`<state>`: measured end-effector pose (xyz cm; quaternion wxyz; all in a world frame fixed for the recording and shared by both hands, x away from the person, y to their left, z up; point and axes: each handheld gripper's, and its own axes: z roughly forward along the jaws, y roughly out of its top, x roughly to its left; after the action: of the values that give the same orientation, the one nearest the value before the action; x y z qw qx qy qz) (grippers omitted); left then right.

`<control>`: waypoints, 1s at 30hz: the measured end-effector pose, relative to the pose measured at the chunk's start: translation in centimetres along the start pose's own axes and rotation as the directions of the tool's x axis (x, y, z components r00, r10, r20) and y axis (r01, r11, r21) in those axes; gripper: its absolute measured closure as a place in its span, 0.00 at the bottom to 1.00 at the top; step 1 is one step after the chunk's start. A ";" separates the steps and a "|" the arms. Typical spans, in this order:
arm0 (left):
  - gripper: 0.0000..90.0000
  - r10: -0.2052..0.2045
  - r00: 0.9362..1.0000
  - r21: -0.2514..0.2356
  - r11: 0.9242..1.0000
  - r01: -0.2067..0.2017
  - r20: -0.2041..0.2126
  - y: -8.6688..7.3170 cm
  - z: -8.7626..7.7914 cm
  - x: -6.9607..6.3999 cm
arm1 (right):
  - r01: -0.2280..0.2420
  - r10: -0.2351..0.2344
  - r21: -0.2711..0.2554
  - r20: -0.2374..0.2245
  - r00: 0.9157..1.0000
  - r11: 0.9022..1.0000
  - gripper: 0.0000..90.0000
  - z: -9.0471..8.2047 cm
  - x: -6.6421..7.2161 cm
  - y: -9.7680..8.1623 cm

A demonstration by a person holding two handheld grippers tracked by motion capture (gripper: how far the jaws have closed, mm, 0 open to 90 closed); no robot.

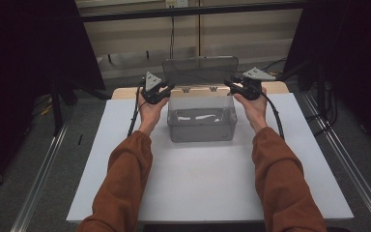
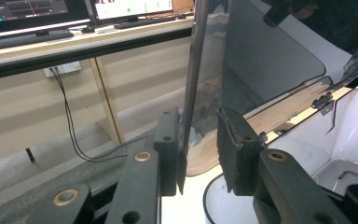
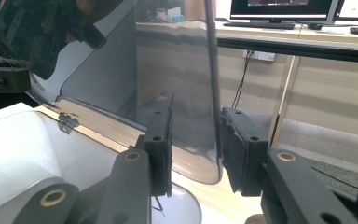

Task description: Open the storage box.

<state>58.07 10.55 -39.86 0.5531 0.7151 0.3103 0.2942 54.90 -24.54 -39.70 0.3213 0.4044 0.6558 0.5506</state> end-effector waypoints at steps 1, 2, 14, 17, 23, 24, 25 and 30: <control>0.78 -0.005 1.000 0.004 1.000 0.005 0.002 0.0 0.0 0.0 | -0.005 0.005 0.005 0.001 1.000 1.000 0.71 0.0 0.0 -0.1; 0.79 -0.009 1.000 0.003 1.000 0.009 0.003 0.0 0.0 0.1 | -0.001 0.001 0.005 0.000 1.000 1.000 0.70 0.0 -0.1 -0.1; 0.80 -0.018 1.000 0.020 1.000 0.018 -0.008 0.3 0.4 0.3 | -0.002 0.002 0.022 0.009 1.000 1.000 0.69 0.5 -0.4 -0.8; 0.80 -0.024 1.000 0.022 0.999 0.024 -0.003 0.3 0.5 0.5 | -0.004 0.004 0.023 0.009 1.000 1.000 0.71 0.7 -0.7 -0.8; 0.81 -0.045 0.999 0.020 0.999 0.045 0.002 0.2 0.7 0.7 | -0.010 0.010 0.023 -0.003 1.000 1.000 0.71 1.2 -0.4 -0.4; 0.81 -0.047 0.999 0.021 0.999 0.047 0.003 0.2 0.7 0.7 | -0.011 0.011 0.025 0.002 1.000 1.000 0.72 1.3 -0.4 -0.4; 0.82 -0.048 0.999 0.027 0.999 0.047 0.006 0.3 0.7 0.8 | -0.018 0.018 0.026 0.002 1.000 1.000 0.73 1.3 -0.5 -0.4; 0.82 -0.027 1.000 0.065 0.998 0.026 0.012 -0.1 1.0 1.0 | -0.035 0.035 0.027 -0.001 0.999 0.999 0.75 1.6 -0.7 -0.5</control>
<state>59.43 10.72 -40.12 0.5353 0.7304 0.3254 0.2721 56.49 -24.47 -40.55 0.3056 0.4197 0.6562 0.5476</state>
